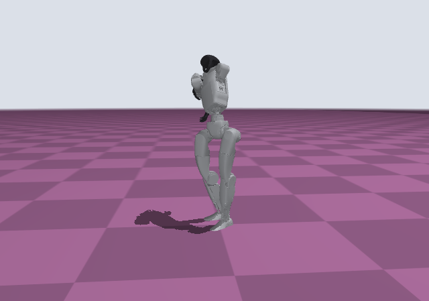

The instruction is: In place motions

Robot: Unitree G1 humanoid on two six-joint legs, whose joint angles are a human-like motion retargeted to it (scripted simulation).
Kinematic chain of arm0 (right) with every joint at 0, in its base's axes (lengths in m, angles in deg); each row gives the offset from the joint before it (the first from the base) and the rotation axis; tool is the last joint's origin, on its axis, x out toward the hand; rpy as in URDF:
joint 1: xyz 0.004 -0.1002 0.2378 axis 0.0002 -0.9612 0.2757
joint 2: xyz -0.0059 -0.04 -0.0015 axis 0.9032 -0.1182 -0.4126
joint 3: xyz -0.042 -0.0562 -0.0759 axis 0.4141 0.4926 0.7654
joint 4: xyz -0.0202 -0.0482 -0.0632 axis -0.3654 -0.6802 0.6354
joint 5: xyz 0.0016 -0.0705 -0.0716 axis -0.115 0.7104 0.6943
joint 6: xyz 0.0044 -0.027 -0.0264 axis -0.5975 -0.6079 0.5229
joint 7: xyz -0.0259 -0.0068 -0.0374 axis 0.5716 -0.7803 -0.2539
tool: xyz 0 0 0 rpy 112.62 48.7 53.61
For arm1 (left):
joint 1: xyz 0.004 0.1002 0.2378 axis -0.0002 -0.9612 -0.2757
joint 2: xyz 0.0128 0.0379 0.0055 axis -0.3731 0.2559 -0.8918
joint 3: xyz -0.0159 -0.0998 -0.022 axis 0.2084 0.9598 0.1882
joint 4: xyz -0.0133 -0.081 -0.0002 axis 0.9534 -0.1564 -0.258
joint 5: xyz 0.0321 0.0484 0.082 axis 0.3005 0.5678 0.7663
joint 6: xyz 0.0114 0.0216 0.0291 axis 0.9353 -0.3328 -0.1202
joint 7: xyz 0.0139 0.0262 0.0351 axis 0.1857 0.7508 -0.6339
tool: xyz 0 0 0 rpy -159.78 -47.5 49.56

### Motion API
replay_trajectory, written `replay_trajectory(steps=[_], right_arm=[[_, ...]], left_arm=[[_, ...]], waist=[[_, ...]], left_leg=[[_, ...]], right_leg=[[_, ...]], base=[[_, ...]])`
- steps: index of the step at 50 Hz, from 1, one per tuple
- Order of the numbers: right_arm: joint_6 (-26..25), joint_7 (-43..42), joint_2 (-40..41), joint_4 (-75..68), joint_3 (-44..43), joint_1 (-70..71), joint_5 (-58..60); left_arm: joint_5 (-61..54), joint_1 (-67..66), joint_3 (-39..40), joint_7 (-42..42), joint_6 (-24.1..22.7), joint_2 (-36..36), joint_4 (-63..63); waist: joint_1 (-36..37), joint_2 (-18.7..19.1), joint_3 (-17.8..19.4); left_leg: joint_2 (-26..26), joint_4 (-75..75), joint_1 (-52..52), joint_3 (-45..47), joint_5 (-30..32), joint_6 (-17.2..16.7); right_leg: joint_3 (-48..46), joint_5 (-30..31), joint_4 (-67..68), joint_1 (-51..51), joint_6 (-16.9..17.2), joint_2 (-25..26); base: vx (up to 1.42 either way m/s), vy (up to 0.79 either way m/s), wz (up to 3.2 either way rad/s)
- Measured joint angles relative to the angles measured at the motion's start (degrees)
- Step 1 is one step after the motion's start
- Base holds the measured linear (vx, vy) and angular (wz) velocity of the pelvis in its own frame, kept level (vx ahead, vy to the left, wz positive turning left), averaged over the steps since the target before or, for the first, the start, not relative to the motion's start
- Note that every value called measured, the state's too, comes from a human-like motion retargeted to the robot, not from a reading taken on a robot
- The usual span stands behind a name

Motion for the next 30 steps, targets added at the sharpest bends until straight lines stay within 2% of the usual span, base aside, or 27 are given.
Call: replay_trajectory(steps=[3,8,15,20,25,30], right_arm=[[-2.5,-5.8,-0.3,0.0,2.9,12.2,22.5],[-4.2,-13.4,-0.9,0.0,6.7,18.5,36.5],[-4.7,-21.4,-1.9,0.0,9.5,21.6,46.4],[-4.4,-24.2,-3.2,0.0,13.0,20.6,50.3],[-1.6,-23.4,-6.6,0.0,19.6,16.1,53.4],[2.3,-21.9,-9.3,0.0,27.0,8.7,54.7]], left_arm=[[-2.9,0.0,-1.5,5.6,-0.6,0.0,2.4],[-2.7,0.0,-3.4,8.5,-1.8,0.0,1.3],[-1.7,0.0,-5.3,9.0,-2.4,0.0,-0.1],[-0.6,0.0,-8.0,8.9,-2.9,0.0,-2.9],[0.0,0.0,-8.4,6.6,-5.0,0.0,-8.5],[-0.4,0.0,-8.4,3.1,-7.0,0.0,-13.2]], waist=[[-8.3,0.0,0.2],[-18.4,0.3,2.6],[-30.7,0.7,7.8],[-37.6,0.7,11.6],[-40.8,0.6,13.5],[-40.7,0.5,13.1]], left_leg=[[0.2,-0.4,-0.5,-0.6,-0.1,0.5],[2.5,-0.7,1.0,3.7,-1.9,1.1],[7.3,-1.4,5.4,12.2,-4.7,1.1],[10.1,-1.7,7.7,17.1,-6.0,0.8],[12.1,-1.7,9.4,20.0,-7.0,0.4],[13.0,-1.8,10.6,22.1,-7.6,0.1]], right_leg=[[1.1,-0.4,1.8,-2.5,-0.2,-0.3],[7.7,0.6,2.1,-4.8,-1.4,1.3],[16.2,2.6,1.2,-5.2,-2.5,5.1],[20.2,4.1,0.1,-5.0,-3.1,7.8],[23.2,5.5,-0.8,-4.8,-3.7,9.8],[25.3,6.6,-1.7,-4.6,-3.9,10.9]], base=[[0.21,-0.11,0.13],[0.12,-0.14,-1.23],[0.02,-0.18,-1.42],[-0.04,-0.16,-1.03],[-0.08,-0.13,-0.64],[-0.04,-0.05,-0.40]])
